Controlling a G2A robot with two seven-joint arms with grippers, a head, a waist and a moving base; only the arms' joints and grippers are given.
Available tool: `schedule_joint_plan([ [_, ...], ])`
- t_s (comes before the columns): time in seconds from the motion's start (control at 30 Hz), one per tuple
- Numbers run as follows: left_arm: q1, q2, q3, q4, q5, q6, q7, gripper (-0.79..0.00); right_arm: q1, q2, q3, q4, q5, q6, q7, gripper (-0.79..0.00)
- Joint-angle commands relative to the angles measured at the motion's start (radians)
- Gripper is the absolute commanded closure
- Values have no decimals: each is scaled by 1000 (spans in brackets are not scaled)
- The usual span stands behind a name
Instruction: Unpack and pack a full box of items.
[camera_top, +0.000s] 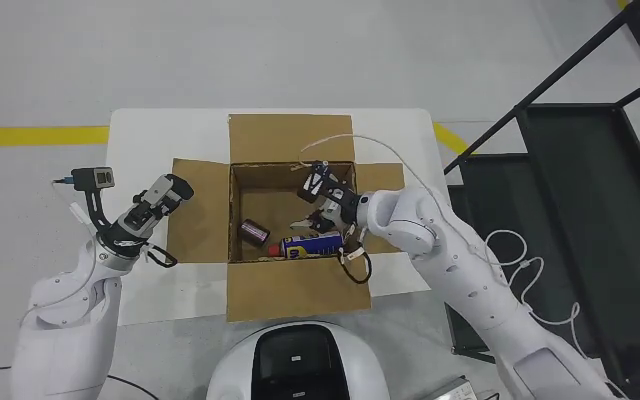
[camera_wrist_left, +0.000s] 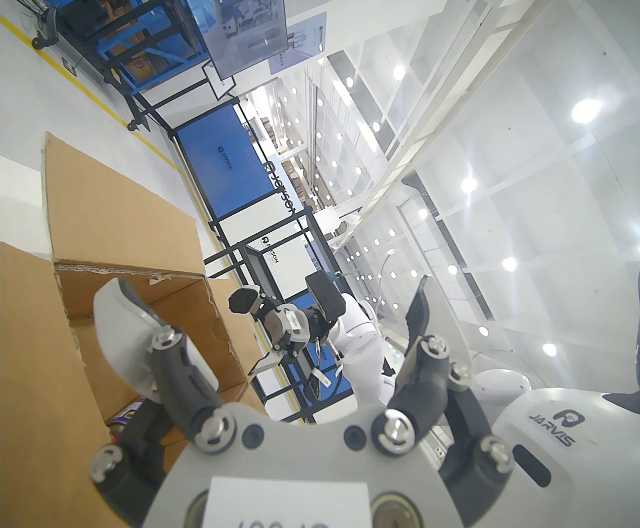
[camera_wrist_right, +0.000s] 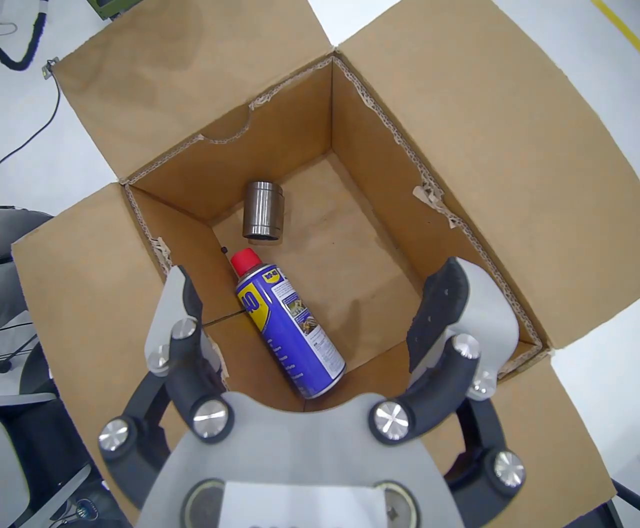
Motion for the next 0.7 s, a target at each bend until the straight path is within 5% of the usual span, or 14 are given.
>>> schedule_joint_plan([
  [0.0,0,0,0,0,0,0,0,-785,0,0,0,0,0,0,0,-785],
  [0.67,-31,20,-76,103,243,147,109,-785,0,0,0,0,0,0,0,-785],
])
